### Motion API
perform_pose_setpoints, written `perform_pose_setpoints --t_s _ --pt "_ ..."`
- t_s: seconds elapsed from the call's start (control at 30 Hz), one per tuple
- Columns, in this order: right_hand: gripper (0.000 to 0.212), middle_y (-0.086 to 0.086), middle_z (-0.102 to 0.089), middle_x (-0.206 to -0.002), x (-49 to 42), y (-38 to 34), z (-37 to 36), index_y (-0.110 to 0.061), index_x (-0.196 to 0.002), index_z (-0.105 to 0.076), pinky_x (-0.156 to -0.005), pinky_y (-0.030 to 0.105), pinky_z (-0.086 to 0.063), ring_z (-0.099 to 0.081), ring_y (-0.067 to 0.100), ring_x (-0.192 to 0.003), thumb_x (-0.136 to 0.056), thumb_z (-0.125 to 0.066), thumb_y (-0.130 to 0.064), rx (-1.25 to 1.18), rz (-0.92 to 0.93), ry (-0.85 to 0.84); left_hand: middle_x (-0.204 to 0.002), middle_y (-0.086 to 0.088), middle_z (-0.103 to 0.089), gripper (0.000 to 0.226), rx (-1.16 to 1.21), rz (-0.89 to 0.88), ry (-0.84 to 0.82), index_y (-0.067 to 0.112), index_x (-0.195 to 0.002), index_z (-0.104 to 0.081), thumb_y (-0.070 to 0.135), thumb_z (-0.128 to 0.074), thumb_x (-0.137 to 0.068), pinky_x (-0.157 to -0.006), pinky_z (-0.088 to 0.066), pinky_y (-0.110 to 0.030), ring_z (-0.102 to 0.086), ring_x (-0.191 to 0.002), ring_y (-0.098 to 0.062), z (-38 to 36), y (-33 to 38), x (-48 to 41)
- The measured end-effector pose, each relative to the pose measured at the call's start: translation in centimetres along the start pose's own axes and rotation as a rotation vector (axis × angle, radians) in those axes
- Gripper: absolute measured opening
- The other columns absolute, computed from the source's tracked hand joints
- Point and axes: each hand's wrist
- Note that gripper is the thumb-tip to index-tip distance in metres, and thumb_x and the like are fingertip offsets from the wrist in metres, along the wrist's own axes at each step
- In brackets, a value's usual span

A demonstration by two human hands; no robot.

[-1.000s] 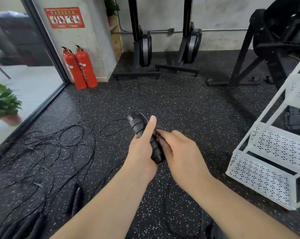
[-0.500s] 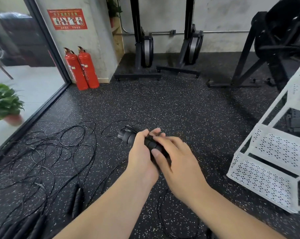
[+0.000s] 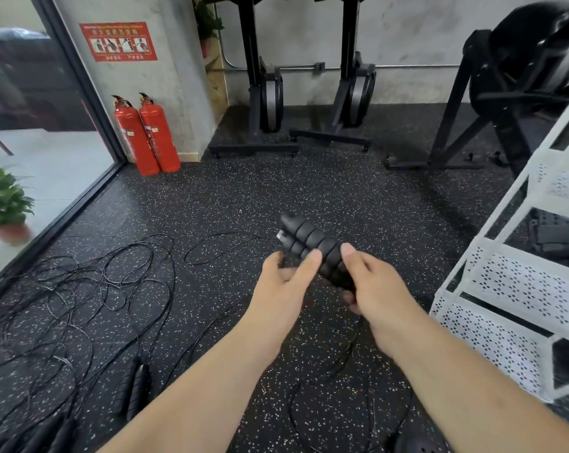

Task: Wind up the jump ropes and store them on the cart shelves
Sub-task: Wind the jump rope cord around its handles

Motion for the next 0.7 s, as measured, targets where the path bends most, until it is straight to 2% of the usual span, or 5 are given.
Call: perform_pose_setpoints --t_s 0.1,0.27,0.37,0.5,0.7 --pt "0.04 0.015 -0.08 -0.102 -0.9 -0.4 1.8 -0.024 -0.113 -0.075 -0.044 0.022 -0.036 -0.049 0.012 -0.056 -0.107 -0.053 -0.057 -0.048 -0.116 -0.007 -0.149 0.011 -0.039 0.103 -0.667 -0.345 0.171 0.034 -0.166 -0.012 0.062 -0.075 -0.089 -0.11 -0.048 -0.034 -0.047 -0.134 -0.006 0.8 -0.4 0.4" --pt "0.049 0.012 -0.081 -0.099 -0.3 -1.4 3.6 -0.023 -0.111 -0.079 -0.046 0.02 -0.033 -0.044 0.011 -0.056 -0.105 -0.051 -0.062 0.22 -0.093 -0.277 -0.172 -0.004 -0.023 0.106 -1.291 -0.878 0.144 0.019 -0.168 -0.022 0.053 -0.078 -0.085 -0.132 -0.017 -0.049 -0.016 -0.162 -0.029 1.8 -1.0 0.1" --pt "0.057 0.013 -0.081 -0.095 0.3 -1.8 4.0 -0.018 -0.111 -0.077 -0.049 0.022 -0.031 -0.041 0.013 -0.057 -0.104 -0.048 -0.066 0.317 -0.065 -0.428 -0.154 0.002 -0.048 0.092 -1.41 -0.885 0.066 0.022 -0.159 -0.038 0.054 -0.08 -0.083 -0.129 -0.024 -0.048 -0.04 -0.149 -0.026 1.8 -0.9 -0.2" --pt "0.067 0.015 -0.08 -0.09 0.8 -2.0 4.1 -0.011 -0.108 -0.078 -0.05 0.021 -0.033 -0.036 0.014 -0.053 -0.104 -0.045 -0.069 0.371 -0.042 -0.462 -0.125 0.008 -0.055 0.068 -1.483 -0.758 0.042 0.03 -0.143 -0.04 0.056 -0.073 -0.089 -0.096 -0.046 -0.036 -0.057 -0.113 -0.02 1.3 -0.4 0.4" --pt "0.058 0.005 -0.069 -0.062 2.1 -0.8 1.9 -0.016 -0.085 -0.071 -0.056 0.025 -0.037 -0.048 0.001 -0.042 -0.106 -0.045 -0.063 0.329 -0.051 -0.191 -0.12 0.012 -0.058 0.063 -1.388 -0.738 0.022 0.035 -0.14 -0.036 0.062 -0.067 -0.092 -0.079 -0.047 -0.033 -0.061 -0.105 -0.017 1.4 -1.1 0.9"
Point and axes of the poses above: each hand's wrist, its own x-axis away from the middle knuckle, its own z-axis out of the back of the hand, y = z × x
